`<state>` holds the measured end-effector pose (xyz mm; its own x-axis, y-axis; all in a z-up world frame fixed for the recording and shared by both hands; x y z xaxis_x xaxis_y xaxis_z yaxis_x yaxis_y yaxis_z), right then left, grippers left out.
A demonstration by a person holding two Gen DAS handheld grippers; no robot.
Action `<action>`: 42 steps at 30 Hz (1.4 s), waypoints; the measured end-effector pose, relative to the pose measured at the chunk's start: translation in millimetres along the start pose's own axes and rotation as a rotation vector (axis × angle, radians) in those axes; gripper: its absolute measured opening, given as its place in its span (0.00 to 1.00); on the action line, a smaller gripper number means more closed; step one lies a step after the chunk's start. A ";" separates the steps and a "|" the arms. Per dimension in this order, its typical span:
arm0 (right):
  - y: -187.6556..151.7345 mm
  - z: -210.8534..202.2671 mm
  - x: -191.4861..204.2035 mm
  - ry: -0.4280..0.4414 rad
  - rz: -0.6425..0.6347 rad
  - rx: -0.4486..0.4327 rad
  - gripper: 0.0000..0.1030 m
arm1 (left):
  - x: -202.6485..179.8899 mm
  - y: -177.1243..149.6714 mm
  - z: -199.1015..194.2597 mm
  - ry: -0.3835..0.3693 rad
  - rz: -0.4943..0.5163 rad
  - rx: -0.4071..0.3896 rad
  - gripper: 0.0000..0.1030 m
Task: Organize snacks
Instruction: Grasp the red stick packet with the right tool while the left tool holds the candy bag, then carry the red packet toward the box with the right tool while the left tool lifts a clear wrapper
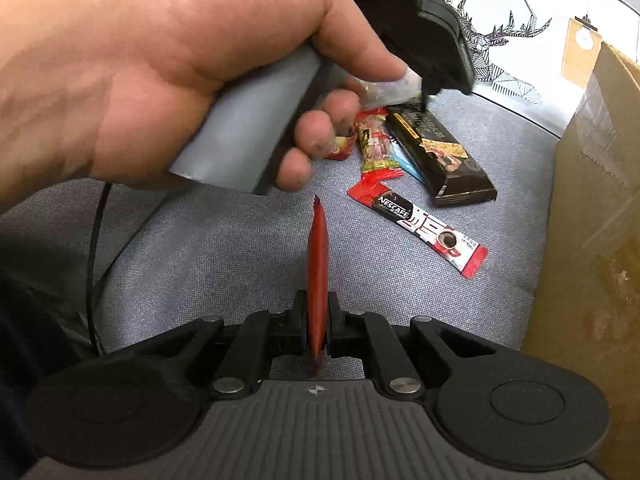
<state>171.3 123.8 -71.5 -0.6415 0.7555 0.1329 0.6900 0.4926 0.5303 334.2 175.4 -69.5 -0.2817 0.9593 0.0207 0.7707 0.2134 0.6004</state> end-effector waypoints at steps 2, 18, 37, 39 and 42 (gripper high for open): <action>-0.4 0.1 0.0 -0.002 0.003 -0.001 0.08 | 3.4 0.1 -8.7 -0.012 -0.018 -0.006 0.66; 2.5 -32.4 15.0 0.018 0.033 -0.087 0.08 | 52.2 -20.6 -87.4 -0.110 -0.137 -0.009 0.11; 33.4 -176.5 -30.0 -0.027 0.059 -0.455 0.08 | 25.9 -50.2 -197.4 -0.230 -0.122 -0.225 0.11; 33.5 -186.3 -44.8 -0.040 0.060 -0.497 0.08 | 17.5 -47.3 -200.3 -0.241 -0.106 -0.246 0.11; 18.9 -182.0 -68.1 -0.044 0.142 -0.527 0.08 | 9.1 -42.5 -199.9 -0.256 -0.103 -0.260 0.11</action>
Point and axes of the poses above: each gripper's, at about its wrist camera, not at the fingertips, and z roughly the way its jaws point, x to its left, y to its top, the point moved 6 cm from there along z, roughly the way its jaws point, and after that the axes turned 2 degrees about -z, right-handed, at the moved point
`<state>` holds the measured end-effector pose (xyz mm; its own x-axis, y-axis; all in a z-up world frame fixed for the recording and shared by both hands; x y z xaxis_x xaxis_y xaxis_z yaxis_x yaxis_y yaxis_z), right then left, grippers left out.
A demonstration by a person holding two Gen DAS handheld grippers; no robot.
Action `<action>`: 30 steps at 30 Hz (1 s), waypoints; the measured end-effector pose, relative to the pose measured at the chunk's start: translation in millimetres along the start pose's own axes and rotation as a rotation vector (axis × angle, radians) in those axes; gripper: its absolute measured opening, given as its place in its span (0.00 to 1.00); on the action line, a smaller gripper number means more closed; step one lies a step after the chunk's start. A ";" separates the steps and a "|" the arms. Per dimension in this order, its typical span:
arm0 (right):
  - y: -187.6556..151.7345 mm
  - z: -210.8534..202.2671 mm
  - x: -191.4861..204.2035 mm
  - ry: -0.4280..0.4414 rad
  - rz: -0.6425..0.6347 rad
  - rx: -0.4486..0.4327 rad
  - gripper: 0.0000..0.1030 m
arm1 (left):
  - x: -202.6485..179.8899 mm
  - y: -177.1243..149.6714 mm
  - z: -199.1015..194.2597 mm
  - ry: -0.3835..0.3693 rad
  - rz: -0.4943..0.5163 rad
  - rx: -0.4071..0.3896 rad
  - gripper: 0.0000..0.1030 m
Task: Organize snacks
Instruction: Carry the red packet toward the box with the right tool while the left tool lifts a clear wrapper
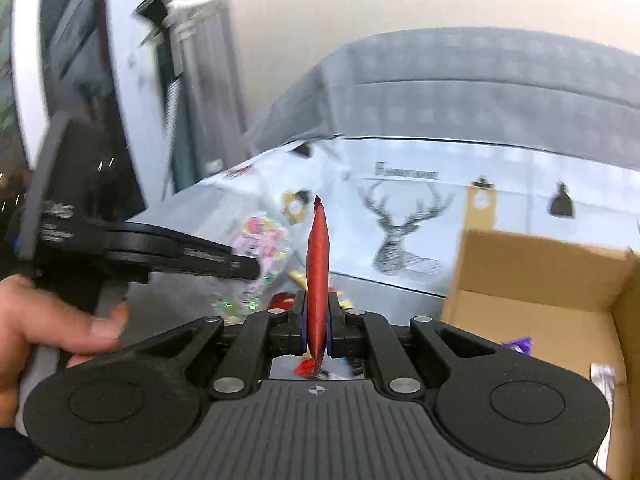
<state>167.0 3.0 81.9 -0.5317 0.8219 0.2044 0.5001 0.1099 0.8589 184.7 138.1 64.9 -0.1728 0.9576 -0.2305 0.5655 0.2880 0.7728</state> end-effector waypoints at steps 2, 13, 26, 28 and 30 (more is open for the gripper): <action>-9.2 2.6 -8.7 -0.023 0.036 0.016 0.08 | -3.9 2.2 4.1 -0.008 -0.003 -0.001 0.11; -9.7 -1.5 -33.0 -0.082 0.026 -0.035 0.08 | -23.4 4.8 19.0 -0.033 0.027 -0.007 0.11; -11.7 -17.2 -59.6 -0.150 0.070 -0.077 0.08 | -41.6 8.1 11.9 -0.095 0.017 -0.066 0.11; -10.9 -19.0 -62.2 -0.159 0.077 -0.087 0.08 | -48.9 9.3 8.0 -0.121 0.018 -0.089 0.11; -10.7 -19.9 -65.0 -0.171 0.082 -0.094 0.08 | -57.6 9.8 4.5 -0.144 0.029 -0.112 0.11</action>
Point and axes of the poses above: each gripper's, at about its wrist camera, not at the fingertips, and z roughly the way its jaws point, x to its left, y to its top, the point moved 6 cm from there along z, roughly the way its jaws point, and after that the axes turned 2 degrees about -z, right-handed, at the moved point
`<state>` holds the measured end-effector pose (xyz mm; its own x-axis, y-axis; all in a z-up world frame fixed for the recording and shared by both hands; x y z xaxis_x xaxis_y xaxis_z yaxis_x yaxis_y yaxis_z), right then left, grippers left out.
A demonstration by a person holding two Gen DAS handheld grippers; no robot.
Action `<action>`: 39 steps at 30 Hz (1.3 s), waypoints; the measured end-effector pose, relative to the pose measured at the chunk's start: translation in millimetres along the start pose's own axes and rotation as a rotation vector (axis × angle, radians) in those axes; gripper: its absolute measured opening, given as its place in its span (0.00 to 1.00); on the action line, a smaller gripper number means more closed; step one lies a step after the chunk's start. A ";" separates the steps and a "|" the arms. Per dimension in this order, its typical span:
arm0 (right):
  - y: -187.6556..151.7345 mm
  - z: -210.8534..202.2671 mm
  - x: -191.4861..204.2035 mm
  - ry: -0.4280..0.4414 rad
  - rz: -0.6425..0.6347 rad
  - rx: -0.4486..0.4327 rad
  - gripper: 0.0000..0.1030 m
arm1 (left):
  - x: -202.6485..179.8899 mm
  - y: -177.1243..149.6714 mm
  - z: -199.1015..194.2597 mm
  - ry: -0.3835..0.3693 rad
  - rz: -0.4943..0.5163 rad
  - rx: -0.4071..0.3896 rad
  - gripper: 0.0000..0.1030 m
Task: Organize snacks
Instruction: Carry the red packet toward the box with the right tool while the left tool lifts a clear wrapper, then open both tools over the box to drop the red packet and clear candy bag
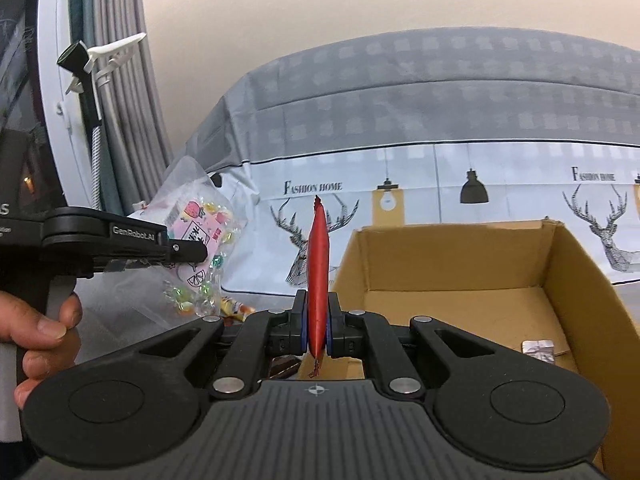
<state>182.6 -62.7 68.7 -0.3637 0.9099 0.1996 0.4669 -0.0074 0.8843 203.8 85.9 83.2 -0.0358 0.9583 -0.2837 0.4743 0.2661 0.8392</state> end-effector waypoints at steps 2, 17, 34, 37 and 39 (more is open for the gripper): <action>0.7 -0.3 -3.0 -0.011 0.007 -0.007 0.08 | -9.8 0.3 -1.2 -0.020 0.015 -0.019 0.11; 5.4 -10.0 -43.8 -0.166 0.075 -0.055 0.08 | -76.5 -8.3 4.7 -0.177 0.069 -0.062 0.11; -0.3 -27.6 -87.7 -0.316 0.149 -0.070 0.08 | -130.9 -24.5 16.2 -0.271 0.144 -0.070 0.11; -0.5 -29.8 -88.7 -0.324 0.147 -0.074 0.08 | -137.2 -26.3 18.0 -0.279 0.152 -0.071 0.11; 0.2 -30.5 -90.3 -0.328 0.148 -0.076 0.08 | -141.0 -27.5 19.5 -0.280 0.158 -0.071 0.11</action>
Point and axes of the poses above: each gripper's, at about its wrist camera, not at the fingertips, and z roughly the way its jaws point, x to its left, y to its top, the point moved 6 cm from there along z, roughly the way its jaws point, and after that the axes turned 2 degrees about -z, right-handed, at the moved point
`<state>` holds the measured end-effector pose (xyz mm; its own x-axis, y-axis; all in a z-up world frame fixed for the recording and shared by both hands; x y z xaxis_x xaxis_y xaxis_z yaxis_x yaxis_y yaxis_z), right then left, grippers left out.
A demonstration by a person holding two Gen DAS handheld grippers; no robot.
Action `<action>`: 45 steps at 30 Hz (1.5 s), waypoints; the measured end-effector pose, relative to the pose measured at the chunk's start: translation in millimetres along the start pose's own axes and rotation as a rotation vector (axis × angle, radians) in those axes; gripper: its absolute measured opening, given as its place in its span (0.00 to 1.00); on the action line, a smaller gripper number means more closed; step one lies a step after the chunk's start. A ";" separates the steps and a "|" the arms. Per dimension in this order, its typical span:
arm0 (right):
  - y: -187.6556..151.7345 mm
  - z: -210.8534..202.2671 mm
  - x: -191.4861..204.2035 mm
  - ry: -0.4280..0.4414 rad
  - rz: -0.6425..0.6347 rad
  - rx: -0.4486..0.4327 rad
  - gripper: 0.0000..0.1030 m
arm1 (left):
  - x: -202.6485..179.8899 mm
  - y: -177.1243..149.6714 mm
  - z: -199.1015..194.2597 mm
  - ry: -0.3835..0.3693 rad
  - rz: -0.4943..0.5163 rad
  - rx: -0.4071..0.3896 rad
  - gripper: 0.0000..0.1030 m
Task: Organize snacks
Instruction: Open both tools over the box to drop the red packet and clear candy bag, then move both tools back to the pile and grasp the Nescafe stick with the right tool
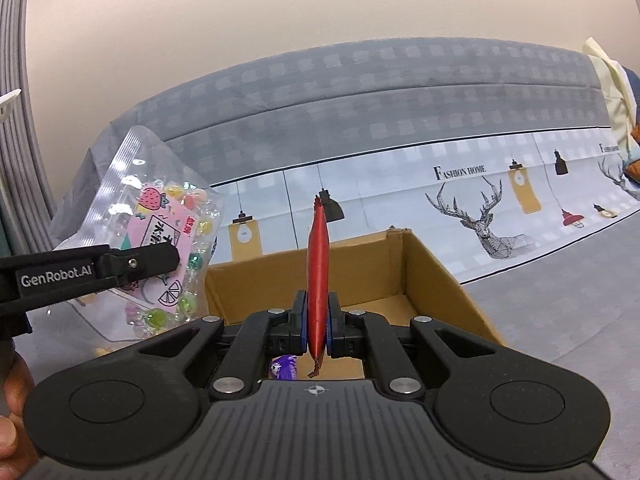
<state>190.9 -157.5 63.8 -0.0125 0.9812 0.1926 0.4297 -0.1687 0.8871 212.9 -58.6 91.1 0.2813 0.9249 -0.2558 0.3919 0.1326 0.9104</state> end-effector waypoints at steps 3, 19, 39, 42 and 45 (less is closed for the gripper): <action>1.0 -1.1 -2.7 -0.008 0.000 -0.005 0.08 | -4.6 -0.8 3.4 -0.003 0.016 -0.002 0.11; 0.7 -5.3 -13.1 -0.049 -0.003 -0.021 0.08 | -11.7 -2.6 15.6 -0.002 0.034 0.005 0.11; -0.9 -2.8 17.2 -0.163 -0.084 -0.158 0.66 | 29.5 9.9 -14.9 0.056 0.036 -0.075 0.47; -4.4 -1.6 38.5 -0.114 -0.108 -0.146 0.66 | 45.8 12.3 -34.3 0.099 0.086 -0.087 0.48; -9.0 0.6 62.9 -0.038 -0.127 -0.125 0.66 | 76.0 17.7 -52.7 0.137 0.105 -0.069 0.48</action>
<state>186.8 -94.2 67.6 -0.0247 0.9978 0.0615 0.3108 -0.0508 0.9491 195.1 32.8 104.8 0.1936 0.9742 -0.1156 0.3040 0.0525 0.9512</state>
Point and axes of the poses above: each gripper's, at about its wrist camera, not at the fingertips, and z roughly the way its jaws point, x to its left, y to its top, the point moved 6 cm from there along z, roughly the way its jaws point, and after that the axes turned 2 degrees about -z, right-handed, at the moved point
